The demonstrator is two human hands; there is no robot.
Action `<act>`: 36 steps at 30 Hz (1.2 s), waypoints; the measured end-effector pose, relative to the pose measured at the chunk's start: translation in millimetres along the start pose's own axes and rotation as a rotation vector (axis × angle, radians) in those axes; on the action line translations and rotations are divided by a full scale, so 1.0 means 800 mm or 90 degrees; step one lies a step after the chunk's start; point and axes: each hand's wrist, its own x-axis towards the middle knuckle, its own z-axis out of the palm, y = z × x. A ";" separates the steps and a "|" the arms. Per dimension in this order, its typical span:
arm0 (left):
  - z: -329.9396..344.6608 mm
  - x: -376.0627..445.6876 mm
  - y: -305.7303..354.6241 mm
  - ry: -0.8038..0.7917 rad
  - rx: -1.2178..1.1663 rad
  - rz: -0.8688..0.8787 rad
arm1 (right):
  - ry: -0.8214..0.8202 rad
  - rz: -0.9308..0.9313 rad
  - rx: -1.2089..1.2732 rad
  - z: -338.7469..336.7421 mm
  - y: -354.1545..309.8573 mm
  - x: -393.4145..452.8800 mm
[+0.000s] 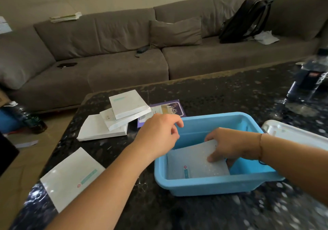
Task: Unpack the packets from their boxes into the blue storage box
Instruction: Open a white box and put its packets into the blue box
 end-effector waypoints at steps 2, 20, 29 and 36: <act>0.002 0.000 -0.005 0.022 -0.019 0.000 | -0.003 0.020 -0.022 0.003 -0.003 -0.001; -0.101 -0.231 -0.193 -0.044 -0.005 -0.166 | 0.531 -0.398 -0.325 0.051 -0.082 -0.095; -0.034 -0.310 -0.236 0.043 0.134 -0.075 | 0.208 -0.392 -0.070 0.269 -0.132 -0.036; -0.032 -0.308 -0.234 0.159 0.132 0.036 | 0.273 -0.326 -0.161 0.291 -0.141 0.025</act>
